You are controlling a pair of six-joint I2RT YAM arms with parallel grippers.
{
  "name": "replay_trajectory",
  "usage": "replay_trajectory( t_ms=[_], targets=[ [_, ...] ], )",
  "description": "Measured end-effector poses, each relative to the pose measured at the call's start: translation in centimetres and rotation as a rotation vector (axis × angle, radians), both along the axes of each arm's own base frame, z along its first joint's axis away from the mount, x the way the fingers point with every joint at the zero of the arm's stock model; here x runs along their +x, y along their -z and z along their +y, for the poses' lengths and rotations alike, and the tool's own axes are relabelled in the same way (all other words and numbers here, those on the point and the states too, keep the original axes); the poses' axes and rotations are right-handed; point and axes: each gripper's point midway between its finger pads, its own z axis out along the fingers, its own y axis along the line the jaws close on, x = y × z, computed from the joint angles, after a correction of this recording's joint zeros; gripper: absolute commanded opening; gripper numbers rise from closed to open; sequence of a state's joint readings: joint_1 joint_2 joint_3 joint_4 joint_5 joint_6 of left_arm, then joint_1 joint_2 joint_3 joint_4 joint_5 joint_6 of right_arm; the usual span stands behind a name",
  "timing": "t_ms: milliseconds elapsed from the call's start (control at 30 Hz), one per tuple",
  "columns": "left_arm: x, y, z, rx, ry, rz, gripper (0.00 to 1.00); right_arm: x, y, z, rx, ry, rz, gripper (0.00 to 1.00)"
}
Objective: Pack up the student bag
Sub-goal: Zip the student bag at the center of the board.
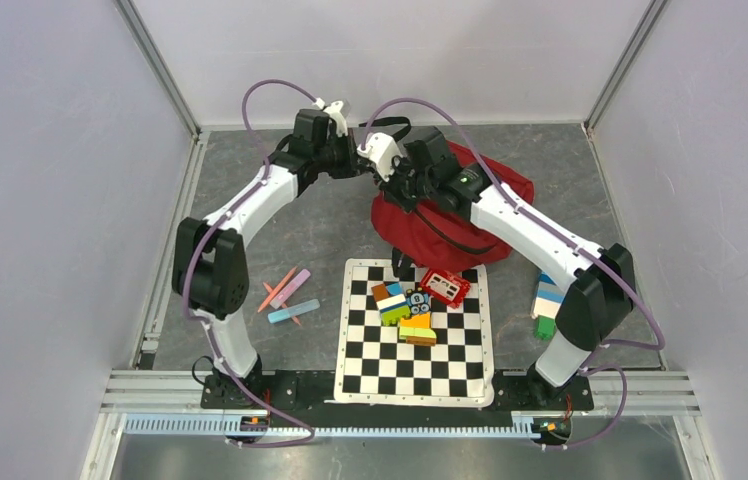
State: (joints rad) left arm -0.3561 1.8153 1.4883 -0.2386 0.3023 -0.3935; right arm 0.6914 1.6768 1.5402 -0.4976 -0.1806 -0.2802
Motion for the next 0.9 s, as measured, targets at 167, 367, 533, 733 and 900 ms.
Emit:
replay_trajectory(
  t_ms=[167,367,533,733,900],
  targets=[
    [1.6,2.0,-0.8,0.009,0.011,0.051,0.02,-0.1,-1.1,-0.3,-0.017,-0.012,-0.011,0.00],
    [2.2,5.4,-1.1,0.039,0.012,0.136,0.02,-0.6,-1.5,-0.6,-0.021,-0.014,0.000,0.00],
    [3.2,6.6,-1.7,0.038,0.024,0.163,0.02,-0.8,-1.4,-0.6,-0.021,-0.015,0.011,0.00],
    [4.9,8.2,-2.4,0.038,0.022,0.183,0.02,-0.8,-1.5,-0.4,-0.006,-0.008,0.013,0.00],
    [5.4,8.8,-2.7,0.036,0.022,0.200,0.02,-0.8,-1.6,-0.2,-0.002,-0.005,0.011,0.00]
  ],
)
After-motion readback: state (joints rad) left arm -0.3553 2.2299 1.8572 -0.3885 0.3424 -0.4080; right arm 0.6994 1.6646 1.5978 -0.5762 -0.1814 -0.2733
